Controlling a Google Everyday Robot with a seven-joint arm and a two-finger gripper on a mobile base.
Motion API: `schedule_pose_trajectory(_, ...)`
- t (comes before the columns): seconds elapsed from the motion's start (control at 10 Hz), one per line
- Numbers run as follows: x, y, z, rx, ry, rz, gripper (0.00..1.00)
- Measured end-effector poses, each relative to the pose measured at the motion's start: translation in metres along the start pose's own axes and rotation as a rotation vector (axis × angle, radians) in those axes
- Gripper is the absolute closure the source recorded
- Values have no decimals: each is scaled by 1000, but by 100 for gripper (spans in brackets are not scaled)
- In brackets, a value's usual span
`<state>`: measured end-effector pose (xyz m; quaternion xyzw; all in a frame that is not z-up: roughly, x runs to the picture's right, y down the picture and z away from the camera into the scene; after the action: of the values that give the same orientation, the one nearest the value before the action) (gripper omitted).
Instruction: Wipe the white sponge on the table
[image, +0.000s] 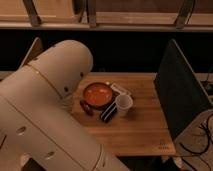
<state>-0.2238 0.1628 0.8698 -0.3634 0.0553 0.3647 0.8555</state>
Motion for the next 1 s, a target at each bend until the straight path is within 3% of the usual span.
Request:
schedule_pose_trajectory(0.3, 35, -38, -6, 71, 52, 67, 100)
schedule_pose_trajectory(0.5, 42, -69, -15, 127, 69, 126, 100)
schedule_pose_trajectory(0.8, 18, -99, -24, 196, 68, 163, 100)
schedule_pose_trajectory(1.0, -8, -100, -23, 196, 52, 153, 100)
